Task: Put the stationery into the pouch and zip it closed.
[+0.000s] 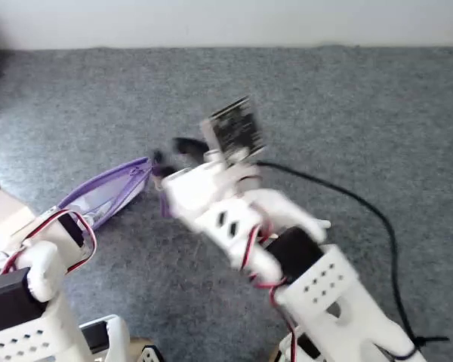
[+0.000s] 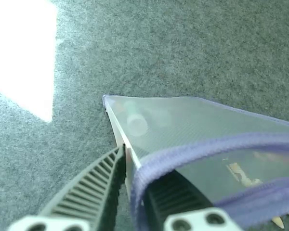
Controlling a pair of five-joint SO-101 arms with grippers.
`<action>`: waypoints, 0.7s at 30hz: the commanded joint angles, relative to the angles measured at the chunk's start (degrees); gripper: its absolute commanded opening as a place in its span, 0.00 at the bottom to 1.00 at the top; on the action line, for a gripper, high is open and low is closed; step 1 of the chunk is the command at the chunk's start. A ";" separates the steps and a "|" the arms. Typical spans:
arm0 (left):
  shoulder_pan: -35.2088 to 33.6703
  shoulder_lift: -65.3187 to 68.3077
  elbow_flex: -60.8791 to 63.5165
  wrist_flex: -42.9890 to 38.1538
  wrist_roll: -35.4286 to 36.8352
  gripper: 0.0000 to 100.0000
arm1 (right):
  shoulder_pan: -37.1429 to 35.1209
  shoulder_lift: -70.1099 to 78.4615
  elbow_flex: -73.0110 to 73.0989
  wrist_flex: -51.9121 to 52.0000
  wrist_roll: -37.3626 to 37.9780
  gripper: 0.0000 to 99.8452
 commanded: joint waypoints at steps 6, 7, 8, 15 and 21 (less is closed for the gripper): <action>-0.09 0.09 -3.12 0.53 0.53 0.01 | 17.98 10.51 -3.16 17.80 7.82 0.10; -0.09 0.09 -3.12 0.53 0.53 0.01 | 18.77 13.05 -3.25 18.68 10.02 0.10; -0.09 0.09 -3.12 0.53 0.53 0.01 | 19.38 15.52 -3.43 19.82 12.40 0.10; -0.09 0.26 -3.12 0.62 0.53 0.01 | 19.91 28.35 -3.52 20.97 26.29 0.11; -0.09 0.26 -3.12 0.88 0.53 0.01 | 20.00 36.26 -5.54 20.97 33.58 0.14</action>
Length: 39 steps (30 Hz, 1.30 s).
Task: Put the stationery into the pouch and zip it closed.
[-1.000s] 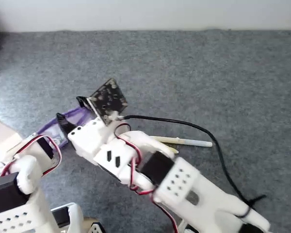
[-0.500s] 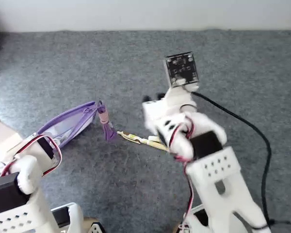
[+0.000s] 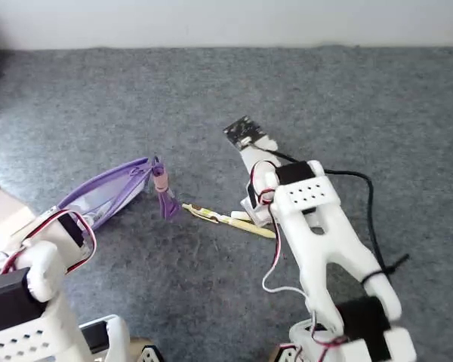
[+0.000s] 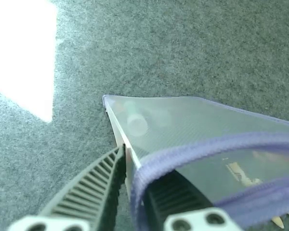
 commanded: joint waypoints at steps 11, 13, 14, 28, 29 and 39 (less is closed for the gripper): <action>-0.09 0.44 -3.12 0.97 0.53 0.01 | -1.10 12.79 -10.64 0.75 6.59 0.25; -0.09 0.44 -3.12 0.97 0.53 0.01 | -1.80 14.11 -10.73 0.75 6.59 0.25; -0.09 0.44 -3.12 0.97 0.53 0.01 | -2.07 14.81 -10.73 0.75 6.59 0.25; -0.09 0.44 -3.03 0.97 0.53 0.01 | -1.45 27.65 -17.58 -6.55 8.88 0.22; -0.09 0.44 -3.03 0.97 0.53 0.01 | -1.54 28.00 -18.20 -6.55 8.97 0.19; -0.09 0.44 -3.03 0.97 0.53 0.01 | -1.10 28.09 -20.40 -6.99 9.14 0.01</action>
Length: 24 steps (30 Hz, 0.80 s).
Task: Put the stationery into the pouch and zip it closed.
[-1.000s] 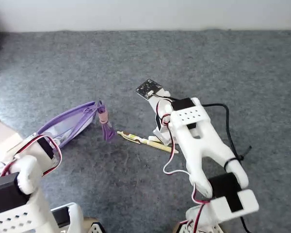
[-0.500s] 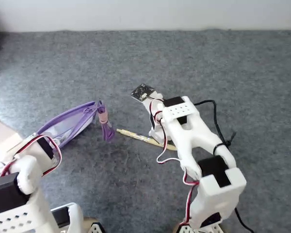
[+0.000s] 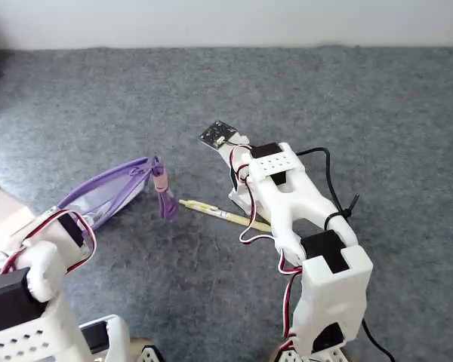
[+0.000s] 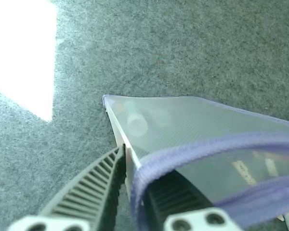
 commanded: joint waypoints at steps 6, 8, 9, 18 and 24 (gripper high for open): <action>-0.09 0.18 -3.03 0.97 0.53 0.01 | 2.68 -9.19 -1.76 1.36 0.70 0.01; -0.09 0.18 -3.03 0.97 0.53 0.01 | 3.12 -13.67 -1.85 4.70 0.70 0.01; -0.09 0.18 -3.03 0.97 0.53 0.01 | 3.30 -16.04 -1.85 6.46 0.70 0.01; -0.09 0.18 -3.03 0.88 0.53 0.01 | 0.92 -42.51 -1.67 15.16 0.26 0.01; 0.00 0.18 -3.12 0.70 0.53 0.01 | -4.88 -56.75 -2.02 15.60 -8.26 0.01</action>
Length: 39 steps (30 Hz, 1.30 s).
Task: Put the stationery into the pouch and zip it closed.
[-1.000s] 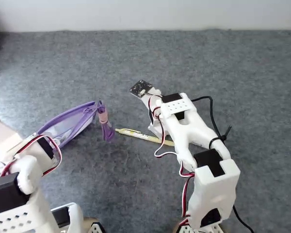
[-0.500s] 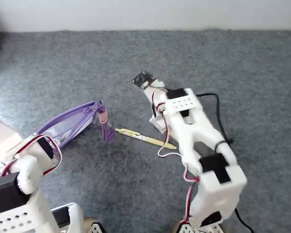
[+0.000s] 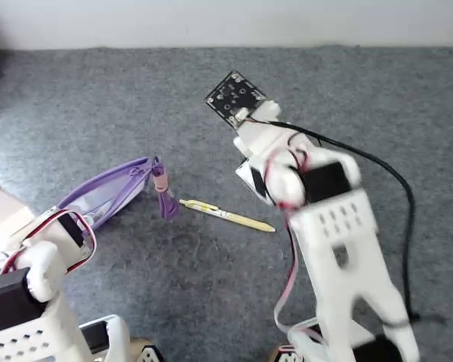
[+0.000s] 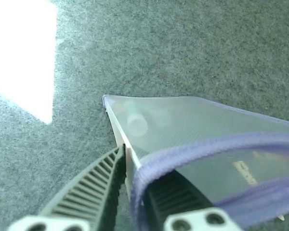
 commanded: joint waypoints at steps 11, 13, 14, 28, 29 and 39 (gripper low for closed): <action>0.00 0.18 -3.12 0.88 0.53 0.01 | -19.03 -19.30 -1.85 -12.62 -26.73 0.01; 0.00 0.18 -3.12 0.88 0.53 0.01 | -22.11 -19.47 -1.67 -17.27 -27.69 0.01; 0.00 0.18 -3.12 0.88 0.53 0.01 | -23.60 -19.47 -1.58 -19.82 -28.40 0.01; 0.00 0.09 -3.12 0.88 0.53 0.01 | -34.77 -16.48 14.95 -60.70 -23.56 0.01; 0.00 0.09 -3.12 0.88 0.53 0.01 | -35.12 -15.69 15.47 -63.08 -22.95 0.01; 0.00 0.09 -3.12 0.88 0.53 0.01 | -33.45 -9.19 20.13 -68.97 -22.51 0.01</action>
